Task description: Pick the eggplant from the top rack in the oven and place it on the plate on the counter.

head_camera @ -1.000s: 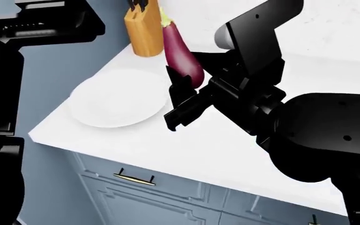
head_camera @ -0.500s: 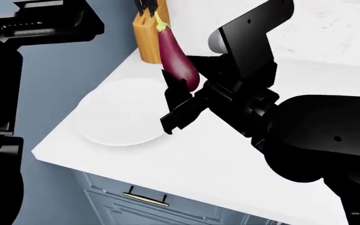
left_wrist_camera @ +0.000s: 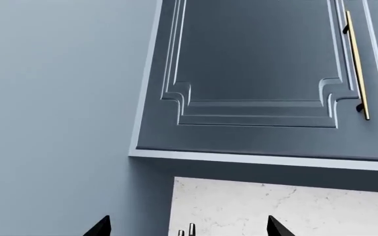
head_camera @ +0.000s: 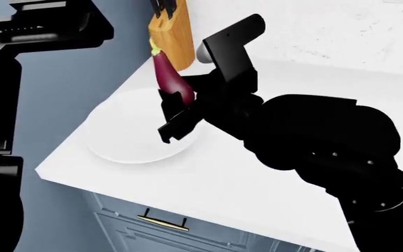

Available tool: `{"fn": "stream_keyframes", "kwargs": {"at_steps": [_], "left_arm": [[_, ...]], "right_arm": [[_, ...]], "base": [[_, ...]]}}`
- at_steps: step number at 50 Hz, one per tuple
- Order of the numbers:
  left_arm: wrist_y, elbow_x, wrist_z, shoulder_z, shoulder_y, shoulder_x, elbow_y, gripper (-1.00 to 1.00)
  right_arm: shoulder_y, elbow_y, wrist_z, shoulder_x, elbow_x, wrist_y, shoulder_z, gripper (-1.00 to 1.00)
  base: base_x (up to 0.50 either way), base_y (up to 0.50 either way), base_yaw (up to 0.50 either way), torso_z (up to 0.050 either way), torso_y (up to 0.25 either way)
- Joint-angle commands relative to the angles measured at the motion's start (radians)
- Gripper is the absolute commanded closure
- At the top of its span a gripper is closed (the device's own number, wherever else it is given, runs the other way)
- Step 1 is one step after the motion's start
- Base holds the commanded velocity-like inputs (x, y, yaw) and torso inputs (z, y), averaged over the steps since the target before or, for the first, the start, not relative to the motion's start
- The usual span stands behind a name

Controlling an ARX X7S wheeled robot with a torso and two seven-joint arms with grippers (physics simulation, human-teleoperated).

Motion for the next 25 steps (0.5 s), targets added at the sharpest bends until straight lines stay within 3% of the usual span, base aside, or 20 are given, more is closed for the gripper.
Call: {"fn": "stream_keyframes", "kwargs": {"at_steps": [1, 25], "left_arm": [[0.003, -0.008, -0.009, 0.003, -0.002, -0.004, 0.003, -1.00], [0.012, -0.005, -0.012, 0.015, -0.002, -0.008, 0.002, -1.00]], "right_arm": [[-0.001, 0.139, -0.109, -0.043, -0.104, -0.070, -0.060, 1.00], [0.063, 0.433, -0.272, -0.137, -0.229, -0.189, -0.152, 1.00]], "base": [[0.00, 0.00, 0.00, 0.000, 0.000], [0.00, 0.00, 0.00, 0.000, 0.000]]}}
